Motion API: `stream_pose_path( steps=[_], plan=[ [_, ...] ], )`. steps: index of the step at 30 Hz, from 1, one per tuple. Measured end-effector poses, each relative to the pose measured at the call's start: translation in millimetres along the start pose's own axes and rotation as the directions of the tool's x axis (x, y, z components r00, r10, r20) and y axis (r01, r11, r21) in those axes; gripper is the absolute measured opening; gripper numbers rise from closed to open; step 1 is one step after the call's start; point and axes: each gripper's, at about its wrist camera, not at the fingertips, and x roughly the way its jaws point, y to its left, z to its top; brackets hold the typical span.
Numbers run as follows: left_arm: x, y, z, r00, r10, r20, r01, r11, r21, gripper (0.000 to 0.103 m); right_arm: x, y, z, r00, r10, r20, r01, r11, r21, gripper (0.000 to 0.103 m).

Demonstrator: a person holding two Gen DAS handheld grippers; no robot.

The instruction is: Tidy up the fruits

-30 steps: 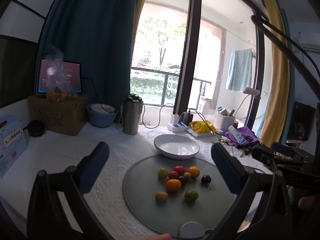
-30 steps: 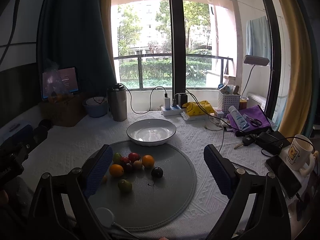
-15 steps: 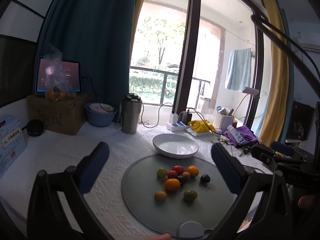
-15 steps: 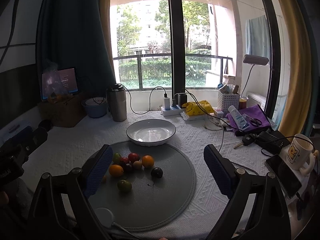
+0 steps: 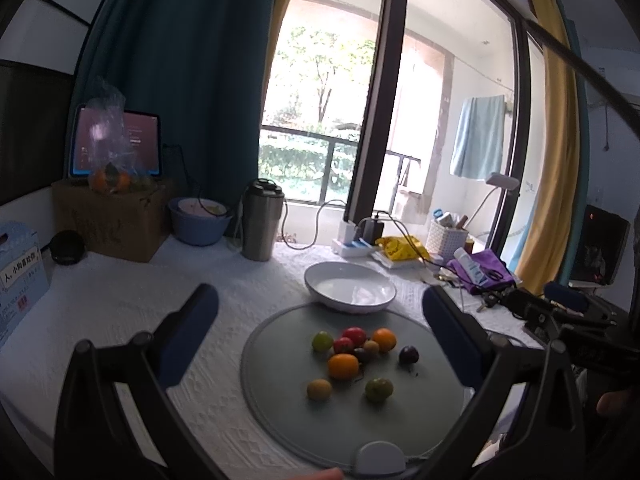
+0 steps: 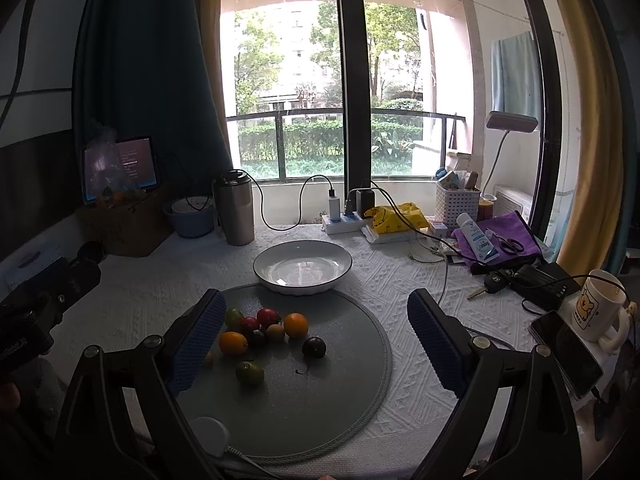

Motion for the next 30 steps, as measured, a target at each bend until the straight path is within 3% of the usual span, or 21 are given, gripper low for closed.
stream_pose_path(
  steps=[13, 30],
  plan=[
    [19, 7, -5, 0.995, 0.019, -0.095, -0.022, 0.999, -0.030, 0.103, 0, 0, 1, 1.000, 0.000, -0.002, 0.000, 1.000, 0.003, 0.094],
    [13, 6, -3, 0.997, 0.005, -0.082, -0.006, 1.000, -0.013, 0.103, 2, 3, 1, 1.000, 0.011, -0.018, -0.011, 1.000, -0.001, 0.094]
  ],
)
